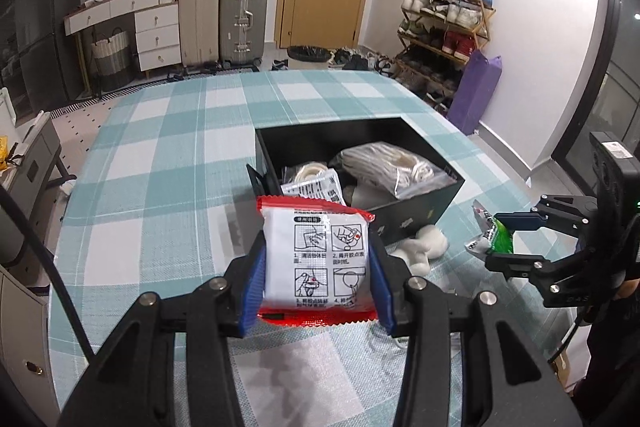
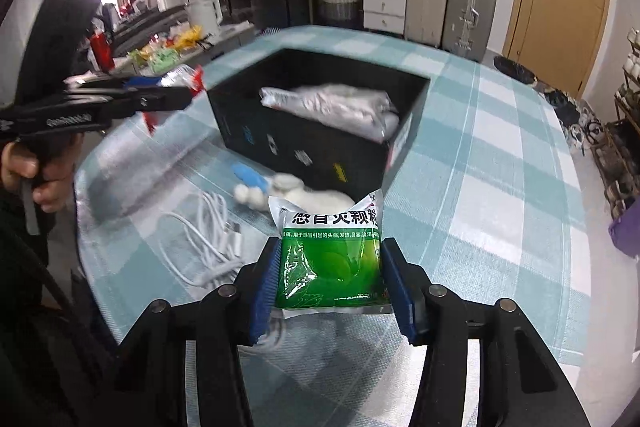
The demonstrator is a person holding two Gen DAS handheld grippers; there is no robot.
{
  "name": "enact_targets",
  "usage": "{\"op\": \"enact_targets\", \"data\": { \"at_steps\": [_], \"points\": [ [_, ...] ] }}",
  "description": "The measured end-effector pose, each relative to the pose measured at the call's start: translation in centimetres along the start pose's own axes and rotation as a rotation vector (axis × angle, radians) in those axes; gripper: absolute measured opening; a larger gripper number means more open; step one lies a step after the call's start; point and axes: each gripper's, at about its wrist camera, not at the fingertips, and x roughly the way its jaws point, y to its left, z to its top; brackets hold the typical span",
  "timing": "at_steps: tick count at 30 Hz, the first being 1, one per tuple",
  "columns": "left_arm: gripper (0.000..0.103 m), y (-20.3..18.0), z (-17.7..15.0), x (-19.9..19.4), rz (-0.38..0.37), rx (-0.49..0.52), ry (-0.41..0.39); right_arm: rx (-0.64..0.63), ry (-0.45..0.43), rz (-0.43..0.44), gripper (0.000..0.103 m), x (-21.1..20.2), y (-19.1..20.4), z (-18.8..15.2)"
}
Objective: Organize soft objects
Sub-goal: 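Lift and carry the red-edged sachet and green packet over the black box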
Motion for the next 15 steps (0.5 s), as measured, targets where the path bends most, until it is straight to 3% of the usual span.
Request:
{"op": "enact_targets", "data": {
  "at_steps": [15],
  "points": [
    [0.045,-0.7,0.7,-0.8,0.059,0.013,-0.126,0.095,-0.202,-0.004,0.050,-3.6,-0.7,2.1]
  ]
}}
